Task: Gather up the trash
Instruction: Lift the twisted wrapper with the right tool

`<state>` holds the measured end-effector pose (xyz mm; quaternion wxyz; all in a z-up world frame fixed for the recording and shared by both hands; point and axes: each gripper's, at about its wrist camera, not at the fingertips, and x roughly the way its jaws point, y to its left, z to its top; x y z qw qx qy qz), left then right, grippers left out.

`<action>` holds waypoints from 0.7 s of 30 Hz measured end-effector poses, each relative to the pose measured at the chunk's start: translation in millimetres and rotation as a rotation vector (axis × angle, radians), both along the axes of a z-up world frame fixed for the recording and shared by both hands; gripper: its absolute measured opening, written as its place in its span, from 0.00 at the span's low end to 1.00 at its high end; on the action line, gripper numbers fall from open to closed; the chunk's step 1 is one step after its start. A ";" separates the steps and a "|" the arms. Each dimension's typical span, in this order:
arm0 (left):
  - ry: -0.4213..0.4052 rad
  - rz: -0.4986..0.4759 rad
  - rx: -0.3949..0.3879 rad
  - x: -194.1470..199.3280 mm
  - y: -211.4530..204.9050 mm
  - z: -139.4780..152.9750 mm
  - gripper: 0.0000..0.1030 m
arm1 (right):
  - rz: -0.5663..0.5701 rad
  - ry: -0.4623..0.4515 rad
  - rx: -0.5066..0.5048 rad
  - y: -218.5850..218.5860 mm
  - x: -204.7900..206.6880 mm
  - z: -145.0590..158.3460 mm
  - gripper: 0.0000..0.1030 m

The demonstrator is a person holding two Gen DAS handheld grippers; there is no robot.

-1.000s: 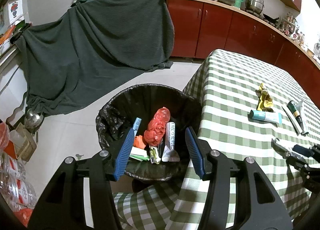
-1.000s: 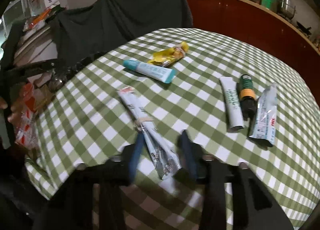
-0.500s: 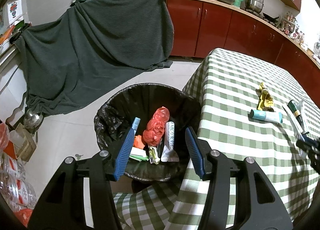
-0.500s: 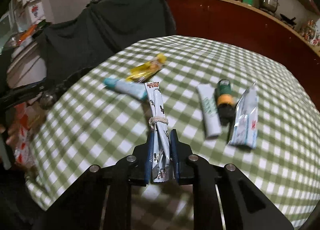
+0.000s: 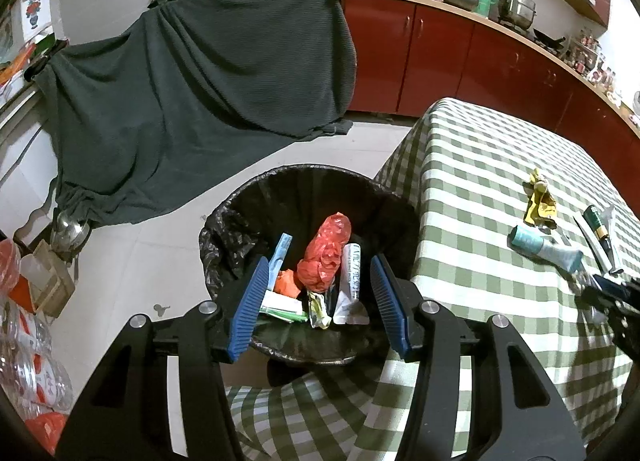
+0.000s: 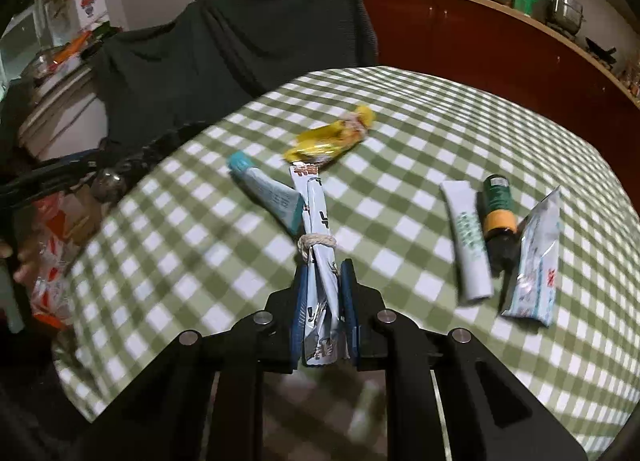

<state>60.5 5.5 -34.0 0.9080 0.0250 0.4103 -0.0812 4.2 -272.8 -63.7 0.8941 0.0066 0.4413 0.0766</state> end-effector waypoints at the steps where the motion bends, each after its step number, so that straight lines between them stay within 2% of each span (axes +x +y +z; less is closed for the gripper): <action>1: 0.001 -0.001 0.000 -0.2 -0.5 -0.3 0.50 | 0.008 0.002 0.008 2.9 -2.6 0.8 0.17; 11: -0.004 -0.007 -0.012 -5.2 -0.4 3.2 0.50 | 0.049 0.000 0.096 29.2 -14.5 8.2 0.17; 15: -0.002 -0.023 -0.019 -9.5 -9.1 6.3 0.50 | -0.010 -0.021 0.097 19.7 -16.3 12.6 0.17; 21: 0.006 -0.080 -0.030 -21.7 -44.9 11.8 0.53 | -0.112 -0.049 0.100 -12.3 -24.1 15.0 0.17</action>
